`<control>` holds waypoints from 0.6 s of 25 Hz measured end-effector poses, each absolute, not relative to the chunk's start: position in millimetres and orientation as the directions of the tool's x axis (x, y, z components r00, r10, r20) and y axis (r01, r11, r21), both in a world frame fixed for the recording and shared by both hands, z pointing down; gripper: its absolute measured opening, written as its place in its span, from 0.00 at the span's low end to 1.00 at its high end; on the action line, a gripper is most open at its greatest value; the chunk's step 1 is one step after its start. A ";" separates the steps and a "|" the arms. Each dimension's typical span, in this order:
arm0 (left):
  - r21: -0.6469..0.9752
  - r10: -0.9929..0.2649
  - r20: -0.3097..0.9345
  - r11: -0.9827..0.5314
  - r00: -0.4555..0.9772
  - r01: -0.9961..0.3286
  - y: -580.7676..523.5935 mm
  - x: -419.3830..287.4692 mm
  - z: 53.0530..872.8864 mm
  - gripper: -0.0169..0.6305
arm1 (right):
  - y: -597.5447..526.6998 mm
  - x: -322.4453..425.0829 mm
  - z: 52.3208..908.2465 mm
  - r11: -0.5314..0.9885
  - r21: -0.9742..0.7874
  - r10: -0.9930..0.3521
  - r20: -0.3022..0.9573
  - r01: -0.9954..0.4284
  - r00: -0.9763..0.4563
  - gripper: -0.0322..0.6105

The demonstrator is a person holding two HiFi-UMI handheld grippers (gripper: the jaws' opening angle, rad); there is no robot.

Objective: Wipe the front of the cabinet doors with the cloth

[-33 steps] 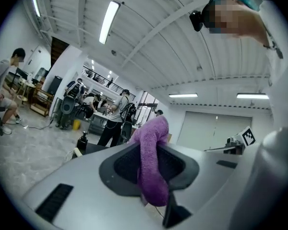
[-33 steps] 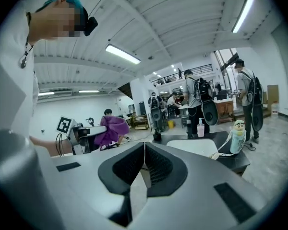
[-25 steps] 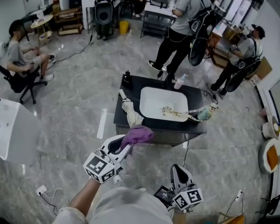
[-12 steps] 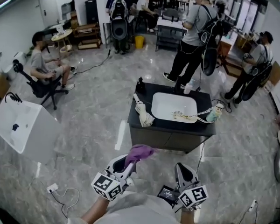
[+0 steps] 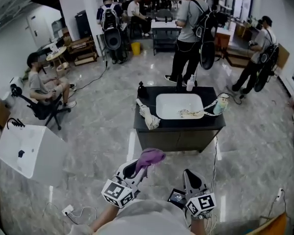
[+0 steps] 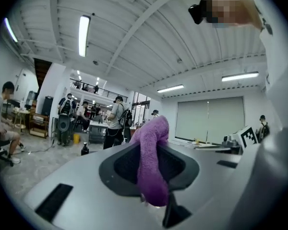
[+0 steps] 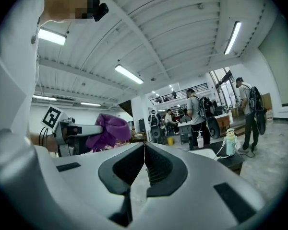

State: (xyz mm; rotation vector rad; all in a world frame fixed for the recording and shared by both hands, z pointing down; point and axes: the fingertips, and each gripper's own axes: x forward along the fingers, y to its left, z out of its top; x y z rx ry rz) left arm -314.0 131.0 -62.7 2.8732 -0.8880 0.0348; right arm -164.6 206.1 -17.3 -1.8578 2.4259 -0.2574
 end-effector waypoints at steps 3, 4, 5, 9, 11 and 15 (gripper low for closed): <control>0.128 -0.510 0.032 -0.851 0.860 -0.510 124.7 -333.6 -67.6 0.16 | 211.2 -187.1 -8.7 0.195 -0.158 -0.974 0.081 -0.968 -0.210 0.09; 0.144 -0.495 0.030 -0.857 0.868 -0.494 121.3 -343.8 -66.0 0.16 | 211.1 -195.6 -7.1 0.173 -0.144 -0.978 0.092 -0.974 -0.187 0.09; 0.160 -0.482 0.031 -0.862 0.875 -0.481 117.6 -356.2 -63.7 0.16 | 209.9 -205.5 -6.2 0.149 -0.132 -0.982 0.098 -0.980 -0.163 0.09; 0.180 -0.459 0.036 -0.871 0.888 -0.458 96.1 -424.1 -54.5 0.16 | 191.7 -262.8 -9.9 0.088 -0.160 -0.994 0.053 -0.983 -0.097 0.09; 0.192 -0.470 0.039 -0.863 0.882 -0.468 82.0 -457.8 -49.1 0.16 | 178.0 -294.2 -12.7 0.091 -0.181 -0.994 0.036 -0.979 -0.099 0.09; 0.229 -0.480 0.049 -0.848 0.876 -0.478 73.3 -517.7 -38.6 0.16 | 169.9 -359.2 -13.9 0.109 -0.180 -0.991 0.059 -0.978 -0.122 0.09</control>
